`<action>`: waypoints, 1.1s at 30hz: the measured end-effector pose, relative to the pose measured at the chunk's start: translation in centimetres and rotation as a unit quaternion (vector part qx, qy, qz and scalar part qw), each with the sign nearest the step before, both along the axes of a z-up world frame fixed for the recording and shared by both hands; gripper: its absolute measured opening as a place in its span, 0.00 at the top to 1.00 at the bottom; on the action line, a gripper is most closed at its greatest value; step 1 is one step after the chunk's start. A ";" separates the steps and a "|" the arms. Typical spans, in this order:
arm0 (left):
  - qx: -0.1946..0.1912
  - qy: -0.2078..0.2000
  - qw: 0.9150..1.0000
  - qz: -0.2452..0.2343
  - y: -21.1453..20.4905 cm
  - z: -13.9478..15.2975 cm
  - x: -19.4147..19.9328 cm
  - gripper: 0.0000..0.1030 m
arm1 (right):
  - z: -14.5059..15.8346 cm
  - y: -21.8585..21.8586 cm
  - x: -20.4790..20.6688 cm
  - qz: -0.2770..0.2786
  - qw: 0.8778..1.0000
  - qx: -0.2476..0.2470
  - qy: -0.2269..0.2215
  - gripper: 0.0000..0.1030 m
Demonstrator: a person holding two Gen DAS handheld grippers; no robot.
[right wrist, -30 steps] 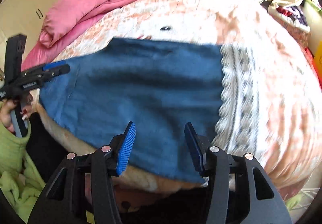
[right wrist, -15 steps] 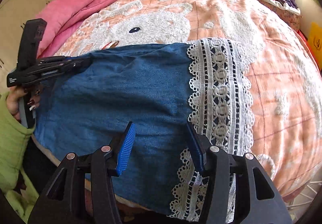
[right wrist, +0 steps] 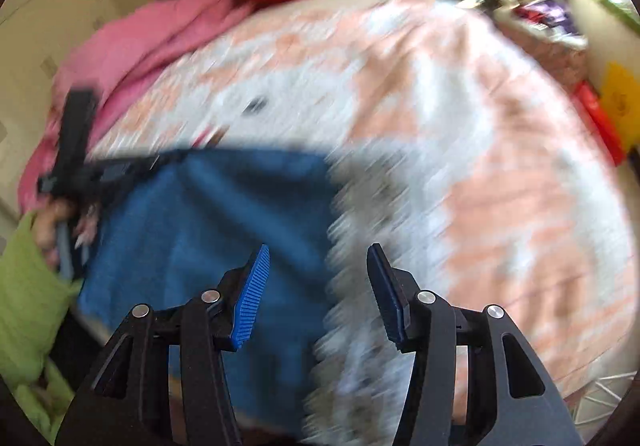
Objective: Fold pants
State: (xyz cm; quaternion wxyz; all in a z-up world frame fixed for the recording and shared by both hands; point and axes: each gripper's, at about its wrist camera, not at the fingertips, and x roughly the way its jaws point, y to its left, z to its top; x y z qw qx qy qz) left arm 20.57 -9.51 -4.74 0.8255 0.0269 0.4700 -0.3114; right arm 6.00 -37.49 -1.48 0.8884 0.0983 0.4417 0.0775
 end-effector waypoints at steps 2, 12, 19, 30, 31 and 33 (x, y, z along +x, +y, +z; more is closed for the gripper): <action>0.000 0.000 1.000 -0.001 0.0 0.1 -0.1 0.98 | 0.6 -1.9 1.2 -0.017 1.000 0.007 -0.013 0.52; 0.003 -0.004 1.000 0.003 -0.1 0.0 -0.5 0.99 | -4.0 -4.9 7.2 0.002 0.997 0.062 0.051 0.71; 0.010 -0.048 0.999 0.021 -0.3 2.4 -1.4 1.00 | 0.5 -4.6 5.0 0.020 0.997 0.059 -0.053 0.81; 0.029 -0.032 0.998 0.043 -0.7 -1.1 0.7 0.94 | -4.3 -4.1 8.0 -0.007 1.000 -0.027 0.005 0.60; 0.024 -0.029 0.998 0.045 -0.3 -0.9 0.6 0.92 | -4.0 -4.4 7.9 -0.014 1.000 -0.028 0.005 0.58; 0.030 -0.038 0.997 0.055 0.3 0.1 0.2 0.83 | -2.7 -4.7 7.0 -0.027 0.999 -0.034 -0.006 0.51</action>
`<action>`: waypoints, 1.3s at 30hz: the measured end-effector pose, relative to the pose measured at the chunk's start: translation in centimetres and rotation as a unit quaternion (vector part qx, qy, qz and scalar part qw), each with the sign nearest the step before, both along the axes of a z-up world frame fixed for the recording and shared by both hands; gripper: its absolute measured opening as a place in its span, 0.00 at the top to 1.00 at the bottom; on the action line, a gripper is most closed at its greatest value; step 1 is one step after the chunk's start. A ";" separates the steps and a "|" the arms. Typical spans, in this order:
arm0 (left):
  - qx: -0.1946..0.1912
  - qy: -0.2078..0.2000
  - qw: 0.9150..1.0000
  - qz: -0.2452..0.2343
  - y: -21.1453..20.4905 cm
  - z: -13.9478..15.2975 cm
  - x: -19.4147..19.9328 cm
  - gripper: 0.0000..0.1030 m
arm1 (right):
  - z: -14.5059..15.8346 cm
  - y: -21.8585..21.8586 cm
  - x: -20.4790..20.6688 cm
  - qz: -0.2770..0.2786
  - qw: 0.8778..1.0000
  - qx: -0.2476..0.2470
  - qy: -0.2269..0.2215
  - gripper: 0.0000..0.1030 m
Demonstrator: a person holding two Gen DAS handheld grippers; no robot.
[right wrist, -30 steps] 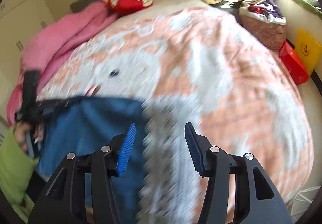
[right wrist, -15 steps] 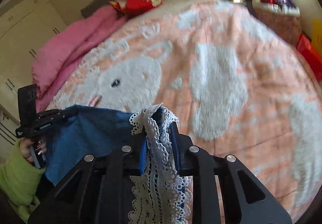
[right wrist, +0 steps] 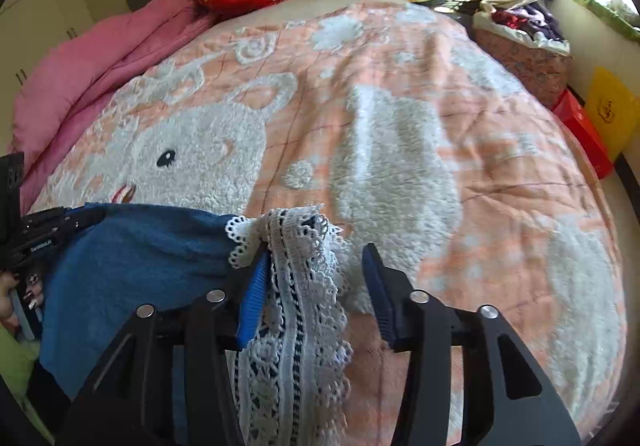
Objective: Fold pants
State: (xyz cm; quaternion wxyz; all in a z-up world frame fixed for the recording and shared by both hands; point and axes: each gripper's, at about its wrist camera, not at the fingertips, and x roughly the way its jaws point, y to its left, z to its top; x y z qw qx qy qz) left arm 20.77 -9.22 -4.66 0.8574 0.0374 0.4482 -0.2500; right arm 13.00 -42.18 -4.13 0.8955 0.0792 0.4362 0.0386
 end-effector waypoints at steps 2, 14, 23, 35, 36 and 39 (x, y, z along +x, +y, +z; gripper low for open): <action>0.000 -0.018 1.000 0.011 1.3 1.6 -1.0 0.75 | 1.7 -0.1 -1.8 -0.016 0.999 -0.028 -0.022 0.49; -0.006 -0.003 0.994 0.111 13.4 4.1 -9.0 0.62 | 1.5 7.0 -9.3 0.089 0.995 -0.034 -0.007 0.44; 0.046 0.032 0.995 0.085 9.1 0.2 -7.2 0.58 | -1.3 10.4 -7.1 0.111 0.989 -0.073 0.071 0.41; -0.005 0.020 0.995 0.102 11.8 0.6 -7.4 0.52 | -0.5 9.1 -9.1 0.094 0.993 -0.043 0.056 0.36; 0.008 0.007 0.995 0.098 11.7 1.2 -7.9 0.47 | 0.1 9.0 -9.7 0.095 0.994 -0.034 0.047 0.33; 0.052 -0.037 0.996 0.070 10.7 3.0 -10.2 0.41 | 1.4 9.0 -11.6 0.092 0.994 -0.045 0.026 0.33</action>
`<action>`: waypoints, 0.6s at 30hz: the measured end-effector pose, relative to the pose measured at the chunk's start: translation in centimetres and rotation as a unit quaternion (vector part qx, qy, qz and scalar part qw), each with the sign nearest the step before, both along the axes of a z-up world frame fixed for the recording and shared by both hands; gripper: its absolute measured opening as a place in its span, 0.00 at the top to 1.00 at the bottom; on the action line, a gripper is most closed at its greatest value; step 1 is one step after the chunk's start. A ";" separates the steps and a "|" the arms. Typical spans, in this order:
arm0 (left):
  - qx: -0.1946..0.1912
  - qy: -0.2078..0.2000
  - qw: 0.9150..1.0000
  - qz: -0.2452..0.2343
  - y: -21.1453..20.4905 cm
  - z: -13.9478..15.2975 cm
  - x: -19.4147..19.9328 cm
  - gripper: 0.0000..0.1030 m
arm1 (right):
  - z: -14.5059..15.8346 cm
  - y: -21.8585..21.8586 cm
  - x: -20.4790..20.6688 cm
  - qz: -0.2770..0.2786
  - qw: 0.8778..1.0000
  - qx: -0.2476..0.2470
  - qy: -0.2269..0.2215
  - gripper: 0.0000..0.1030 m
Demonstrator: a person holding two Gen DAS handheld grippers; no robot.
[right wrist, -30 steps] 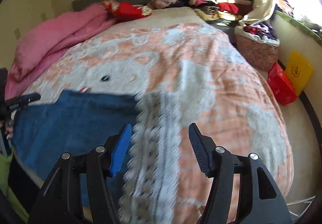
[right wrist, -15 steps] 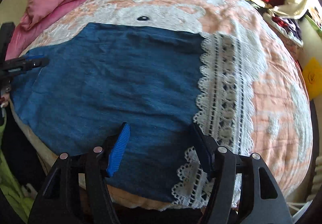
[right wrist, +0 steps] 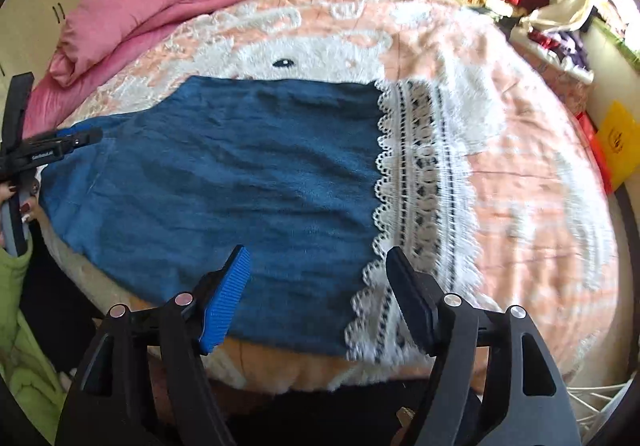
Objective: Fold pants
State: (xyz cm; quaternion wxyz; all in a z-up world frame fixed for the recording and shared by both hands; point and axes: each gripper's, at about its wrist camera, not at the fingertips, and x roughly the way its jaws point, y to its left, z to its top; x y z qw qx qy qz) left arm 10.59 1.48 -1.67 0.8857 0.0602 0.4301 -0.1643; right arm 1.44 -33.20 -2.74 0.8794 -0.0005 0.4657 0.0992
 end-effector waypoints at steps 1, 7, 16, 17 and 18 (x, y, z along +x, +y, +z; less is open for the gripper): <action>0.003 -0.007 1.000 -0.007 -0.3 0.5 -0.6 0.40 | 0.2 0.1 -0.3 -0.001 1.000 0.000 -0.003 0.33; 0.033 -0.021 0.998 -0.043 -2.3 0.5 -4.5 0.29 | 1.0 1.6 -1.8 0.007 1.000 0.001 -0.017 0.33; 0.084 0.030 0.996 -0.021 -1.6 -4.3 -4.9 0.24 | -1.5 4.3 0.1 0.005 0.999 -0.019 0.026 0.33; 0.084 0.028 0.996 -0.018 -1.1 -4.6 -4.8 0.24 | -2.3 3.6 0.2 -0.010 0.999 -0.011 0.046 0.33; 0.076 0.031 0.996 -0.019 -0.6 -4.7 -4.6 0.24 | -2.7 3.0 0.3 -0.020 0.998 -0.001 0.055 0.33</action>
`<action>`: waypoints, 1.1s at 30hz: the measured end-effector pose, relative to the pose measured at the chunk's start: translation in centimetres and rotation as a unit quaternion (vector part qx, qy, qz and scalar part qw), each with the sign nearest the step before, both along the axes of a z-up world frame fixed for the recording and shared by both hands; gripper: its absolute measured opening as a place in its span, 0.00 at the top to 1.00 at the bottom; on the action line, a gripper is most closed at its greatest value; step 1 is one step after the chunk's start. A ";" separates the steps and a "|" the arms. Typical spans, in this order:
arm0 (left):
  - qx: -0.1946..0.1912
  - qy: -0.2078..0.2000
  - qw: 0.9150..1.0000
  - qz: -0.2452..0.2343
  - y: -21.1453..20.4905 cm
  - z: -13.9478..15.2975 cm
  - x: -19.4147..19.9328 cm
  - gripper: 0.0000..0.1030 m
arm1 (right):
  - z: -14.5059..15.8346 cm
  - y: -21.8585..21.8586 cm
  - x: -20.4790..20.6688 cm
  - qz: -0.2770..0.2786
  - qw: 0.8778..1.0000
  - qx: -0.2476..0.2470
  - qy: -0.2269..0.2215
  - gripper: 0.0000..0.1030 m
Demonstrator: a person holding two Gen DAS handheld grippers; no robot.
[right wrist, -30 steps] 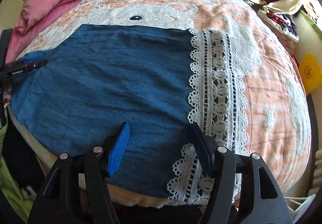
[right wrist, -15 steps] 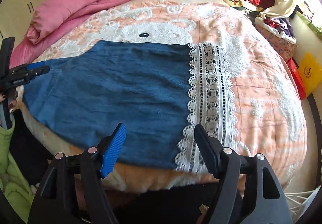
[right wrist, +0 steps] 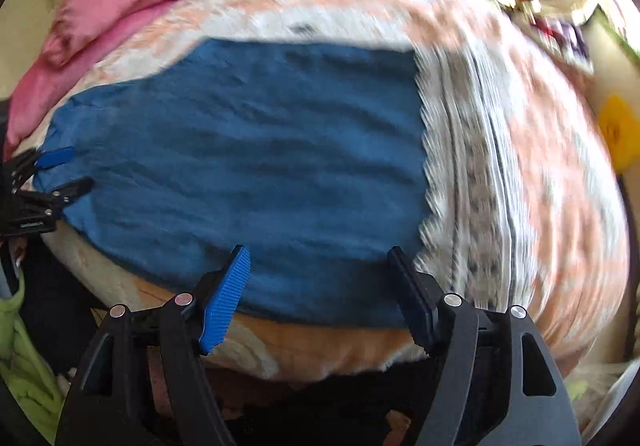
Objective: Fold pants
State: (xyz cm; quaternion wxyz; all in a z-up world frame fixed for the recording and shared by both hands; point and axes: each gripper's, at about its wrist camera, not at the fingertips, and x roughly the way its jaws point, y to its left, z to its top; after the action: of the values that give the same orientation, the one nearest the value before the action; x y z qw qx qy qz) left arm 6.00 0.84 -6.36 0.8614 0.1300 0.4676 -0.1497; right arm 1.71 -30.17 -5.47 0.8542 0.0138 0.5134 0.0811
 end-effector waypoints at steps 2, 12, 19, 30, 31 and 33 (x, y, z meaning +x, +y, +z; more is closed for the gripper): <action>-0.019 0.006 1.000 0.001 0.6 0.2 0.2 0.24 | -0.2 -1.0 -0.4 -0.008 1.000 0.020 0.001 0.33; -0.038 -0.002 0.999 0.002 0.5 1.0 -0.6 0.21 | 0.8 -0.9 -1.3 -0.011 0.999 0.026 -0.017 0.33; -0.059 -0.019 0.998 -0.004 0.0 3.5 -1.0 0.10 | 3.4 -2.0 -2.7 -0.024 0.997 0.049 -0.061 0.17; -0.062 -0.043 0.996 -0.043 -3.3 6.8 -1.3 0.09 | 6.0 -5.5 -4.6 -0.076 0.990 0.059 -0.104 0.16; -0.063 -0.042 0.996 -0.046 -3.6 6.8 -1.2 0.09 | 6.1 -5.8 -4.8 -0.081 0.989 0.059 -0.106 0.16; -0.066 -0.039 0.996 -0.054 -4.4 7.1 -0.9 0.09 | 6.3 -6.3 -5.2 -0.090 0.988 0.059 -0.110 0.16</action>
State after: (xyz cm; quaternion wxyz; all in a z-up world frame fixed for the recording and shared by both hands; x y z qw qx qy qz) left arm 5.14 -3.60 0.70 0.8763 0.1038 0.4150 -0.2217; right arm -3.48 -36.52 0.83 0.9069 0.1014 0.4075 0.0351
